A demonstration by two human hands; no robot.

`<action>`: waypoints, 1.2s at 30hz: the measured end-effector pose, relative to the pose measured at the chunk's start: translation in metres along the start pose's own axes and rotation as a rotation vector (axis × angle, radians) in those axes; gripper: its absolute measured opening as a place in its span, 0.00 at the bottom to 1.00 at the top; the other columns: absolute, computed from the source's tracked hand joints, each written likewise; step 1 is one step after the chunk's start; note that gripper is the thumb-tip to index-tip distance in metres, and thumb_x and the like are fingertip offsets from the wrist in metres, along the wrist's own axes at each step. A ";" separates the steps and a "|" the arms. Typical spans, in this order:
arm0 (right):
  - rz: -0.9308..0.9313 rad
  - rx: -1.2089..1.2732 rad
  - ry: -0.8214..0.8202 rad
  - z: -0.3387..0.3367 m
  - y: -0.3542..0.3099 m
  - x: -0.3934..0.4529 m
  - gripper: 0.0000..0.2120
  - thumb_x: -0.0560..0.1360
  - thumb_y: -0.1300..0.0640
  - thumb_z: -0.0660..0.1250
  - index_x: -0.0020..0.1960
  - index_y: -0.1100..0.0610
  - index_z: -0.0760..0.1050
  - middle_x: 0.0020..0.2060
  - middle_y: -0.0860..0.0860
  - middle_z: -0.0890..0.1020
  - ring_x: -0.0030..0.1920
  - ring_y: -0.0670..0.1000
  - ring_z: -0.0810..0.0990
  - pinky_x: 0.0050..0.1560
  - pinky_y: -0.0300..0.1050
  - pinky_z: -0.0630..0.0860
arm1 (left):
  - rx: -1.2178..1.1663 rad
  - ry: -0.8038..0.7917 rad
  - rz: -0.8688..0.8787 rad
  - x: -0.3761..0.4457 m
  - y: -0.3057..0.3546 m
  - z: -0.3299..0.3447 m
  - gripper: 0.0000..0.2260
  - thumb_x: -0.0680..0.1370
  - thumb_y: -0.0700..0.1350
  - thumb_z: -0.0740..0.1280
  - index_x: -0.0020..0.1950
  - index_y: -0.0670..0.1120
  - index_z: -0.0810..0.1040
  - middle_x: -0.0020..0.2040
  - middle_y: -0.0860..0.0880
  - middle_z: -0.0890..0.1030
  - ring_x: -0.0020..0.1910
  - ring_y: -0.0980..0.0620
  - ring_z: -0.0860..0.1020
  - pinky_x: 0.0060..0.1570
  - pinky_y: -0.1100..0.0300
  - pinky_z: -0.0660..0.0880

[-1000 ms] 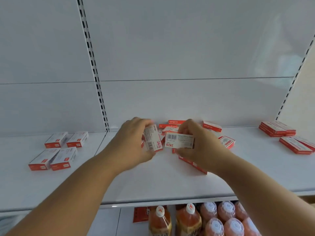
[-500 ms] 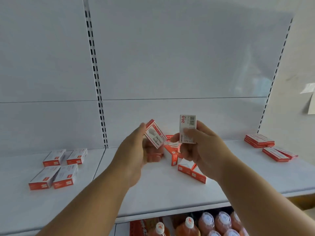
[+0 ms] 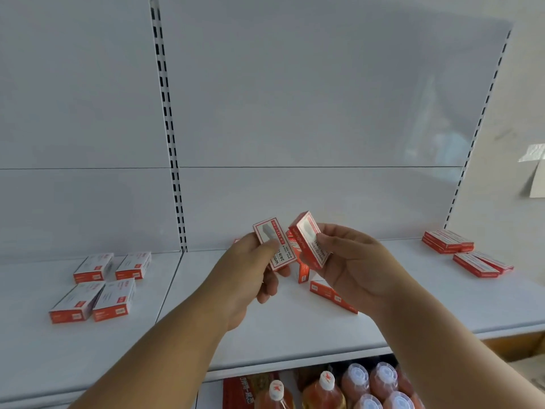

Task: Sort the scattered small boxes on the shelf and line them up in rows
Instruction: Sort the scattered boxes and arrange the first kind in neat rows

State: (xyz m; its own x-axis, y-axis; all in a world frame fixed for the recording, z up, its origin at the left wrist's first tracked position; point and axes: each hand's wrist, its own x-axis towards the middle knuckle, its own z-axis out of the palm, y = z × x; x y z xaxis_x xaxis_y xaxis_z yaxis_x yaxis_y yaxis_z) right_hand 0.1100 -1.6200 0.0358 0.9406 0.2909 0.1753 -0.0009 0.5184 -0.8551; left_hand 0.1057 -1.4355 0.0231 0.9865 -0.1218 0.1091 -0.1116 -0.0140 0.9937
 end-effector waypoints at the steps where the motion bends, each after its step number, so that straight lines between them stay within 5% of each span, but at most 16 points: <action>1: -0.015 0.005 0.022 -0.002 0.001 0.001 0.19 0.72 0.65 0.63 0.60 0.74 0.73 0.48 0.66 0.81 0.43 0.57 0.82 0.43 0.45 0.81 | 0.012 0.004 0.006 0.001 -0.001 0.001 0.10 0.82 0.47 0.59 0.55 0.51 0.80 0.40 0.42 0.84 0.26 0.50 0.72 0.24 0.59 0.67; 5: -0.026 0.090 0.203 -0.006 0.002 0.001 0.09 0.78 0.71 0.59 0.56 0.73 0.74 0.47 0.67 0.81 0.42 0.59 0.83 0.41 0.47 0.83 | 0.040 0.013 0.020 0.008 -0.004 0.009 0.09 0.82 0.48 0.60 0.56 0.53 0.79 0.39 0.45 0.84 0.26 0.52 0.72 0.24 0.60 0.67; 10: 0.123 0.298 0.470 -0.027 -0.014 -0.006 0.13 0.76 0.74 0.59 0.59 0.70 0.75 0.53 0.68 0.81 0.46 0.61 0.82 0.44 0.51 0.83 | 0.035 -0.065 -0.081 0.025 -0.004 0.037 0.11 0.83 0.49 0.59 0.53 0.47 0.80 0.32 0.46 0.81 0.24 0.51 0.73 0.22 0.61 0.66; 17: -0.044 0.095 0.789 -0.105 -0.056 -0.030 0.10 0.74 0.71 0.67 0.51 0.61 0.80 0.49 0.62 0.84 0.44 0.56 0.84 0.39 0.44 0.76 | 0.119 -0.189 -0.095 0.057 -0.002 0.124 0.08 0.81 0.51 0.62 0.53 0.54 0.80 0.40 0.47 0.85 0.25 0.52 0.74 0.24 0.60 0.67; 23: -0.060 0.012 0.584 -0.201 -0.118 -0.055 0.12 0.76 0.74 0.61 0.58 0.73 0.74 0.49 0.67 0.83 0.45 0.61 0.85 0.47 0.53 0.84 | 0.188 -0.288 -0.067 0.098 -0.001 0.231 0.08 0.80 0.49 0.65 0.57 0.53 0.81 0.48 0.47 0.82 0.26 0.52 0.75 0.28 0.60 0.71; 27: 0.048 -0.431 0.676 -0.275 -0.167 -0.054 0.08 0.73 0.74 0.66 0.50 0.69 0.80 0.45 0.66 0.84 0.46 0.64 0.85 0.52 0.57 0.82 | 0.236 -0.285 -0.145 0.131 -0.010 0.299 0.06 0.80 0.47 0.67 0.50 0.48 0.82 0.41 0.47 0.82 0.24 0.54 0.71 0.26 0.61 0.69; 30: 0.143 -0.770 0.682 -0.325 -0.191 -0.042 0.06 0.70 0.71 0.71 0.44 0.63 0.83 0.39 0.62 0.85 0.35 0.55 0.83 0.36 0.45 0.79 | 0.352 -0.263 -0.210 0.152 -0.016 0.343 0.05 0.79 0.45 0.69 0.48 0.45 0.82 0.36 0.48 0.82 0.24 0.54 0.69 0.25 0.63 0.65; 36: 0.234 -1.174 0.545 -0.383 -0.187 -0.020 0.04 0.68 0.58 0.76 0.41 0.53 0.81 0.35 0.54 0.85 0.30 0.51 0.77 0.26 0.41 0.68 | 0.568 -0.170 -0.228 0.173 -0.024 0.391 0.06 0.73 0.46 0.75 0.46 0.44 0.85 0.37 0.45 0.84 0.22 0.52 0.67 0.24 0.65 0.61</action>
State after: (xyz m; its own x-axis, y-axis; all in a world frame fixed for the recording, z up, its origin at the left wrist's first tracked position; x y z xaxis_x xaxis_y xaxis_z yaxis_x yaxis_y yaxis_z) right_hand 0.2215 -2.0308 0.0053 0.9742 -0.2253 -0.0153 -0.1474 -0.5828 -0.7991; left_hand 0.2319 -1.8447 0.0069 0.9655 -0.2089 -0.1554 0.0066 -0.5772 0.8166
